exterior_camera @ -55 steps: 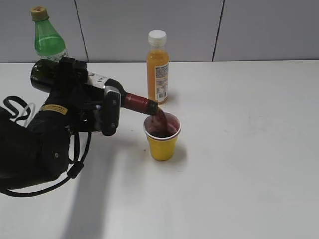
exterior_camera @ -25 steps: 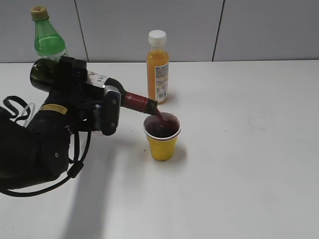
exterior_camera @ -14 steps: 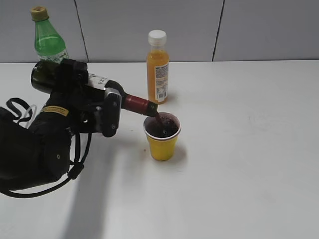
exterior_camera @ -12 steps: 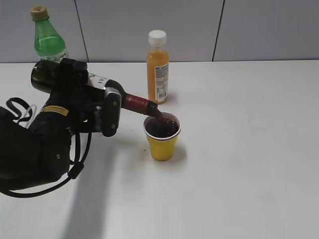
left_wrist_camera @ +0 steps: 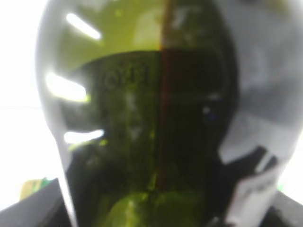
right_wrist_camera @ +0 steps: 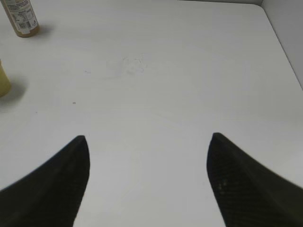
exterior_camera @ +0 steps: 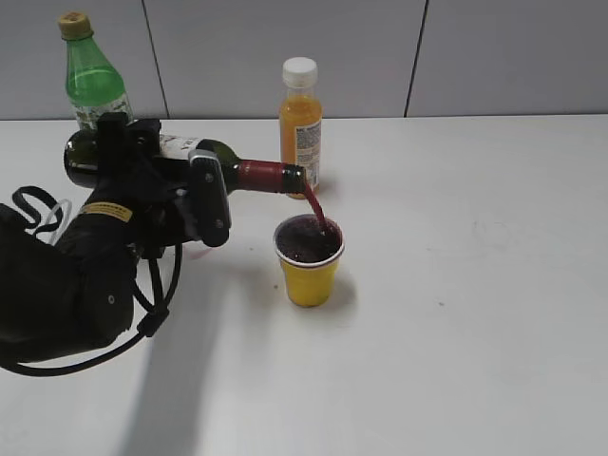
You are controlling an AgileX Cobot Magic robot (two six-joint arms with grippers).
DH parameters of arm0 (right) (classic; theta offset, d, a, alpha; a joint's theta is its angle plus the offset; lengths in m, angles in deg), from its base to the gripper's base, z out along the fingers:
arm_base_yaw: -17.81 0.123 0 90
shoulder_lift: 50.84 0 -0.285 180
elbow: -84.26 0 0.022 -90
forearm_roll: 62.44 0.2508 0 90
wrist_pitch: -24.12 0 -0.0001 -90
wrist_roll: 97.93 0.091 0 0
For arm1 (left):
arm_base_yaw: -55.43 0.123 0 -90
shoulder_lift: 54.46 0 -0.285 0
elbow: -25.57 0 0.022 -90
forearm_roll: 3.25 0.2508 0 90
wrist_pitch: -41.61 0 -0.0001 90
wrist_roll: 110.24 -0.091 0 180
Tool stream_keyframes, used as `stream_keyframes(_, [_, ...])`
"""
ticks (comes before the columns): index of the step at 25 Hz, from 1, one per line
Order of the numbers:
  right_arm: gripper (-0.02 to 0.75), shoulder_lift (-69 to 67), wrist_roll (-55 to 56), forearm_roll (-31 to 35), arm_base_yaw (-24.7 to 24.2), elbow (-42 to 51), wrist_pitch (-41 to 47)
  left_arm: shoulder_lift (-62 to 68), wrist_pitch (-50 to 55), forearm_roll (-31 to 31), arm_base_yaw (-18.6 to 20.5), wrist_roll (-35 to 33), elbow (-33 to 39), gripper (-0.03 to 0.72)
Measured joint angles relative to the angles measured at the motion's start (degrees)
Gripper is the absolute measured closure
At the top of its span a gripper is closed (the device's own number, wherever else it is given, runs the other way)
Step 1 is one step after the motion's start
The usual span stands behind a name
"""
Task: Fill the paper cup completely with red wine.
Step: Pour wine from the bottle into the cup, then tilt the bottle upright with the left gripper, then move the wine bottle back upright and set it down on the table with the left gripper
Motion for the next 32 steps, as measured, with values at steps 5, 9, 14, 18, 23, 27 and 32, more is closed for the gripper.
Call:
stream_keyframes(5, [0.153, 0.0, 0.1, 0.0, 0.0, 0.0, 0.0, 0.0, 0.9, 1.8, 0.0, 5.0, 0.0, 0.137])
stream_keyframes(9, [0.153, 0.0, 0.1, 0.0, 0.0, 0.0, 0.0, 0.0, 2.8, 2.6, 0.0, 11.7, 0.0, 0.137])
stream_keyframes(14, [0.153, 0.0, 0.1, 0.0, 0.0, 0.0, 0.0, 0.0, 4.0, 7.0, 0.0, 25.6, 0.0, 0.137])
stream_keyframes(18, [0.153, 0.0, 0.0, 0.0, 0.0, 0.0, 0.0, 0.0, 3.8, 8.4, 0.0, 41.1, 0.0, 0.137])
stream_keyframes(23, [0.153, 0.0, 0.0, 0.0, 0.0, 0.0, 0.0, 0.0, 2.9, 13.2, 1.8, 57.7, 0.0, 0.137])
stream_keyframes(27, [0.153, 0.0, 0.0, 0.0, 0.0, 0.0, 0.0, 0.0, 3.8, 20.4, 5.5, 73.4, 0.0, 0.137])
stream_keyframes(32, [0.153, 0.0, 0.1, 0.0, 0.0, 0.0, 0.0, 0.0, 4.2, 35.0, 11.5, 86.5, 0.0, 0.137])
